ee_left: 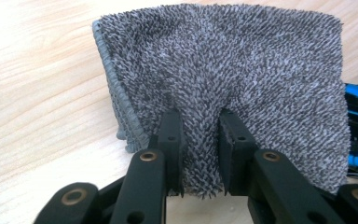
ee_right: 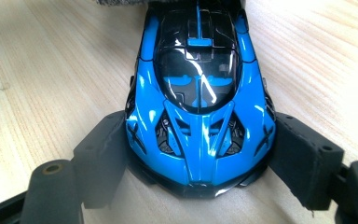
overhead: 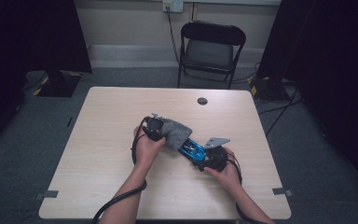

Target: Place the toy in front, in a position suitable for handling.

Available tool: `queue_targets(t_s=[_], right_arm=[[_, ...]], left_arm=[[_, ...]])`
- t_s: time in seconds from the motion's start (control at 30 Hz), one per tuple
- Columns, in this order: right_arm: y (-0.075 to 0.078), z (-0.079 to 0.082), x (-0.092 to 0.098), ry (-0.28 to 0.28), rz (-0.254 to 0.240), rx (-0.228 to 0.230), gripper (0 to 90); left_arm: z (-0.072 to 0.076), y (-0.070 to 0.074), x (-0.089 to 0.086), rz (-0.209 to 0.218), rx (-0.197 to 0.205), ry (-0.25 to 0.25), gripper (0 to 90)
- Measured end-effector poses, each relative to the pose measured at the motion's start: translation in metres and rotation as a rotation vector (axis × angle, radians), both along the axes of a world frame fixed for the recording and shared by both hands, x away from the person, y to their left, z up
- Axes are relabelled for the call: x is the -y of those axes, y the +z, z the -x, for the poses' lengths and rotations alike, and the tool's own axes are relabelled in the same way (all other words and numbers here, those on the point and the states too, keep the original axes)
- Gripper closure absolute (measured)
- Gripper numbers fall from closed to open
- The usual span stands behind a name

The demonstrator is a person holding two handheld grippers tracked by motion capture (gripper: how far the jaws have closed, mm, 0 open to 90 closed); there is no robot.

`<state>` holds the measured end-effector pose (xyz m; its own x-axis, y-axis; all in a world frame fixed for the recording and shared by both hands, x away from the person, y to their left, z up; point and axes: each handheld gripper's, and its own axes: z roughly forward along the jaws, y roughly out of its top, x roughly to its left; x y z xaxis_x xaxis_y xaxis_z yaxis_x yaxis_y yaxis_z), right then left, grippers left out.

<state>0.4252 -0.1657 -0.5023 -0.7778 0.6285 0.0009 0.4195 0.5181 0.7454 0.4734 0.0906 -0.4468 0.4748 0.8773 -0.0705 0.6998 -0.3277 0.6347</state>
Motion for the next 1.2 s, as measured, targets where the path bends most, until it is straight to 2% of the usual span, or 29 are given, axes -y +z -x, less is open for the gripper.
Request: queue_targets(t_s=[0.33,0.9,1.03,1.13,1.2], right_arm=[[0.0,0.0,0.0,0.001,0.0,0.0,23.7],[0.0,0.0,0.0,0.0,-0.001,0.0,23.6],[0.0,0.0,0.0,0.001,0.0,0.0,23.6],[0.0,0.0,0.0,0.0,0.0,0.0,23.7],[0.0,0.0,0.0,0.0,0.0,0.0,23.7]], left_arm=[[-0.001,0.0,-0.021,0.016,-0.015,0.053,73.6],[0.006,0.003,-0.067,0.011,-0.02,0.103,73.9],[0.01,0.005,-0.075,0.02,-0.014,0.116,74.0],[0.013,0.008,-0.078,0.065,-0.015,0.118,74.0],[0.015,0.011,-0.078,0.055,-0.003,0.11,74.0]])
